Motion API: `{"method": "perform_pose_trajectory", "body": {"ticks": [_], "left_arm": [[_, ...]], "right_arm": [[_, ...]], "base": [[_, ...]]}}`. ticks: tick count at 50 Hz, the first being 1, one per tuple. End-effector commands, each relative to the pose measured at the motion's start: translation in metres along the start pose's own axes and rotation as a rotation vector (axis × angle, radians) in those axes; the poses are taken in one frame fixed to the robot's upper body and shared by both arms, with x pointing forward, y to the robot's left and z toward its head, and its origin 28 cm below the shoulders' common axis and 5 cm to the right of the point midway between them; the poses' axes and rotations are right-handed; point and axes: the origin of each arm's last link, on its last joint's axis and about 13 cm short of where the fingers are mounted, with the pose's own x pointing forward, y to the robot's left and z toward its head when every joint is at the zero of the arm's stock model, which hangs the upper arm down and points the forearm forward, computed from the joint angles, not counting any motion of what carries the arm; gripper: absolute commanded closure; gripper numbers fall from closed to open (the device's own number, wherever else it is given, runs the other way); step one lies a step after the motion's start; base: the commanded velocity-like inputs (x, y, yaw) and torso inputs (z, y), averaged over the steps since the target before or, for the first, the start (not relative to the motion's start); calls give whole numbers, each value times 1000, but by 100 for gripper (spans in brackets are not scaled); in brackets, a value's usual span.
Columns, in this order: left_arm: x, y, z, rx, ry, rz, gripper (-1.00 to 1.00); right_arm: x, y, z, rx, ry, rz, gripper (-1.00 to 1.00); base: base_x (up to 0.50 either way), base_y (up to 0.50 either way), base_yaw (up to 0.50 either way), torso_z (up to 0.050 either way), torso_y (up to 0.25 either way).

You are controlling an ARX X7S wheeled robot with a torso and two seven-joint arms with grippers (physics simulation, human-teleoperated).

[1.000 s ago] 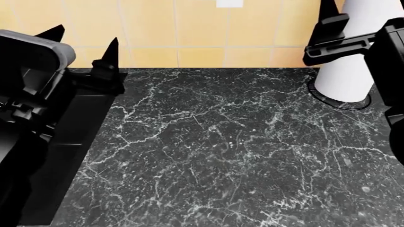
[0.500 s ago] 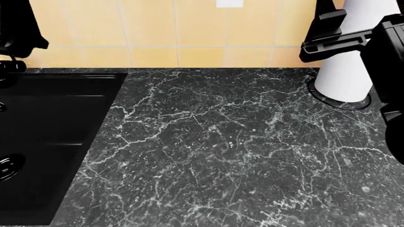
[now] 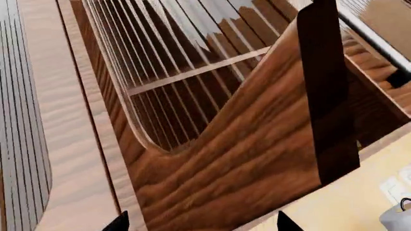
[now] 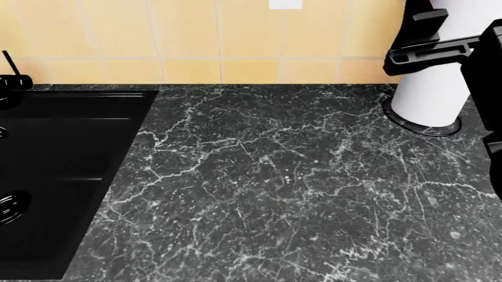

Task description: Pick and place the shaker into the drawer. Then close the cabinet.

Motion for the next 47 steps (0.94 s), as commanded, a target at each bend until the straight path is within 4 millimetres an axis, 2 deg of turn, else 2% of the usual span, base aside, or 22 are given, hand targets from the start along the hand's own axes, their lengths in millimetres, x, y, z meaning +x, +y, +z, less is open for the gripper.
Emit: {"method": "perform_pose_trajectory", "body": {"ticks": [1,4,7,9,10,12,14,17,23,29,39,47], "left_arm": [[76,12,93,-271,-709,-217,-100],[120,13,92,-351,-696,-332,-100],[173,12,84,-338,-609,-392,-100],[205,11,75,-278,-539,-417,-100],[217,6,79,-200,-555,-449,-100],[234,10,27,-204,-364,-395,-100],[237,7,3,-132,-260,-386,-100],[238,3,-13,-62,-174,-373,-100],[239,-9,-23,-54,-135,-380,-100],[239,-12,-37,-79,-115,-389,-100],[237,-7,-44,-74,-99,-354,-100],[240,-9,-28,-163,-226,-386,-100]], "right_arm": [[-2,2,-1,6,-2,-3,-100],[-3,2,0,9,-3,-6,-100],[-5,3,0,12,-4,-8,-100],[-7,4,-1,18,-3,-7,-100],[-9,5,-2,22,0,-8,-100],[-12,6,-4,29,6,-6,-100],[-16,9,-5,37,16,-1,-100],[-22,12,-4,44,27,8,-100],[-40,13,-6,52,55,-3,-100],[-38,15,-9,59,58,3,-100],[-35,19,-11,65,58,17,-100],[-31,22,-17,75,60,27,-100]], "base": [[0,0,0,11,0],[0,0,0,3,8],[0,0,0,0,3],[0,0,0,6,5],[0,0,0,0,0],[0,0,-3,6,0],[8,0,-11,0,0],[0,0,0,3,0],[0,0,0,0,0],[0,0,0,0,0],[0,0,0,0,0],[0,0,0,0,0]]}}
